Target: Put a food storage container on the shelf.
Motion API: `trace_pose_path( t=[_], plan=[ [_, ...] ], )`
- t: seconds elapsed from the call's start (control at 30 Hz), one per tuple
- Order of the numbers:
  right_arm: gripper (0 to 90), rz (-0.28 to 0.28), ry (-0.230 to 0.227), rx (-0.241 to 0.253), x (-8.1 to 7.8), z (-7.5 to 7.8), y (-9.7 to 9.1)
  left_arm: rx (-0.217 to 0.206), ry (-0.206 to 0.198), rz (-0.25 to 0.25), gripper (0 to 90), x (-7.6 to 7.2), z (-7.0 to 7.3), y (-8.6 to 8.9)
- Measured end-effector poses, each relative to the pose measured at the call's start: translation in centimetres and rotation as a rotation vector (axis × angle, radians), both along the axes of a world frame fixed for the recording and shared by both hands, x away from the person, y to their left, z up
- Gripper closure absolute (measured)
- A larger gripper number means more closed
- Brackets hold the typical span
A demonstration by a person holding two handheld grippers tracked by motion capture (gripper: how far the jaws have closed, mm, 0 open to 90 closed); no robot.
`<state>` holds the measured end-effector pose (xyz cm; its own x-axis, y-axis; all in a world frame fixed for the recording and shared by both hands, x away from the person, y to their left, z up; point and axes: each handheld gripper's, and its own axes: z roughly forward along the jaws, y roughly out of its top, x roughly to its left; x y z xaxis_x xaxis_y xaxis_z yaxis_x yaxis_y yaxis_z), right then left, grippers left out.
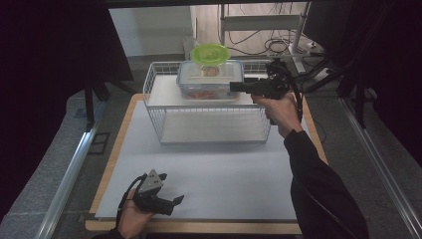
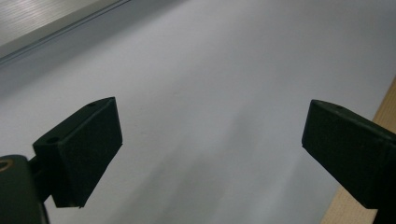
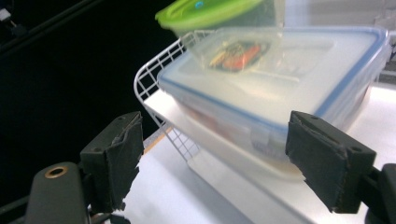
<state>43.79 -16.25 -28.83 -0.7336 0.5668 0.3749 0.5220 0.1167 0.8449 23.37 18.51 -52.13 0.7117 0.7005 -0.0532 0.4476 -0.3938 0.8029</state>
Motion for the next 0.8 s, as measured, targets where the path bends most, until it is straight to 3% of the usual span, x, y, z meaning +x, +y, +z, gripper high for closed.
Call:
trace_pose_path(
  t=[0.3, 0.57, 0.8],
  plan=[
    [16.3, 0.021, -0.031, -0.056, -2.3, -1.7, -0.4, -0.104, 0.016, 0.013, 2.8, 0.2, 0.2, 0.7],
    [13.6, 0.027, -0.041, -0.086, -3.9, -3.5, -1.1, -0.141, -0.001, 0.007, 1.3, 0.2, 0.2, 0.9],
    [11.0, 0.026, -0.056, -0.119, -5.4, -4.9, -1.9, -0.143, -0.022, 0.002, 0.7, 0.2, 0.2, 1.0]
  ],
)
